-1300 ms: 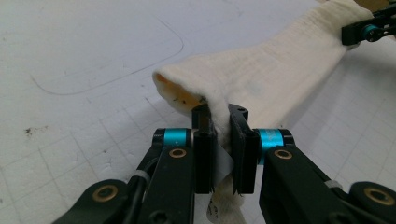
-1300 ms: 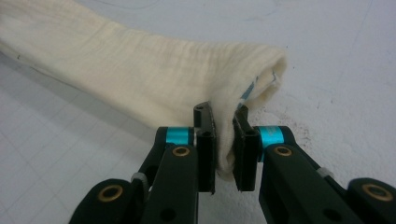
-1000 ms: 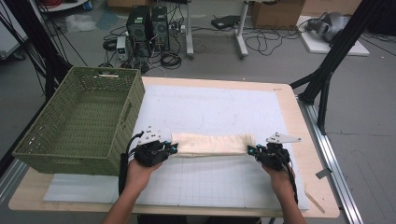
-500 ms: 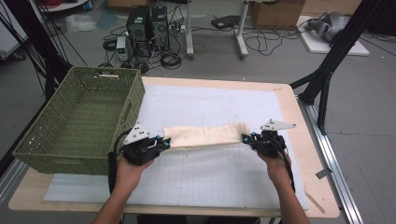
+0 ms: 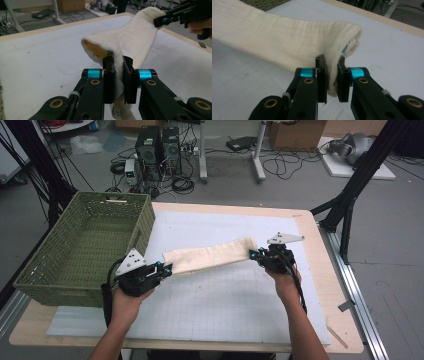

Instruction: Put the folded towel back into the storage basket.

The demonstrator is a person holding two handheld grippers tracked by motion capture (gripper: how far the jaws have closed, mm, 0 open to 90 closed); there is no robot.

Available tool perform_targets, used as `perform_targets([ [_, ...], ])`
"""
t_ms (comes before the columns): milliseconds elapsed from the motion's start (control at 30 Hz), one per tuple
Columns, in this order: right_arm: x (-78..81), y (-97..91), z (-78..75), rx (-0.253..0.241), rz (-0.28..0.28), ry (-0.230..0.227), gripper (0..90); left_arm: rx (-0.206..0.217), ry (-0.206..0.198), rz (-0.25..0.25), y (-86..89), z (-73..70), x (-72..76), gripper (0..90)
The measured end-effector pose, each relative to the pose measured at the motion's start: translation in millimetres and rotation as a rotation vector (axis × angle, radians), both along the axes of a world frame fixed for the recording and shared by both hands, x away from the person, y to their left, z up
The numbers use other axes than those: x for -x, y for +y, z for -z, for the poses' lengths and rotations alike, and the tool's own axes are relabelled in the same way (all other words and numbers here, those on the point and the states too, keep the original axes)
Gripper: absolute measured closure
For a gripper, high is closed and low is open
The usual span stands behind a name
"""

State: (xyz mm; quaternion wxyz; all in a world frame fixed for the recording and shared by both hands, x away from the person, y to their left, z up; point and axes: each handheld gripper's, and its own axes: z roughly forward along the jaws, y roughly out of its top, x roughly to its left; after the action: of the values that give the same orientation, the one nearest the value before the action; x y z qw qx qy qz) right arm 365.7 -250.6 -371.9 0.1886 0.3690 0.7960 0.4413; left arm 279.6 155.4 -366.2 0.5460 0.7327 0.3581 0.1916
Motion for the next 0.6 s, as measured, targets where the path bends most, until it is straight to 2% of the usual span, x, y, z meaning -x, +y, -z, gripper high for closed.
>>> perform_targets([
  [167, -6.5, 11.4, -11.7, 0.018, -0.001, -0.012, 81.9, 0.011, -0.018, -0.010, 7.4, -5.6, 2.5, 81.4],
  [600, -28.4, 46.6, -35.1, 0.016, -0.014, -0.036, 81.9, 0.042, -0.064, -0.047, 32.6, -20.1, 10.3, 81.6],
])
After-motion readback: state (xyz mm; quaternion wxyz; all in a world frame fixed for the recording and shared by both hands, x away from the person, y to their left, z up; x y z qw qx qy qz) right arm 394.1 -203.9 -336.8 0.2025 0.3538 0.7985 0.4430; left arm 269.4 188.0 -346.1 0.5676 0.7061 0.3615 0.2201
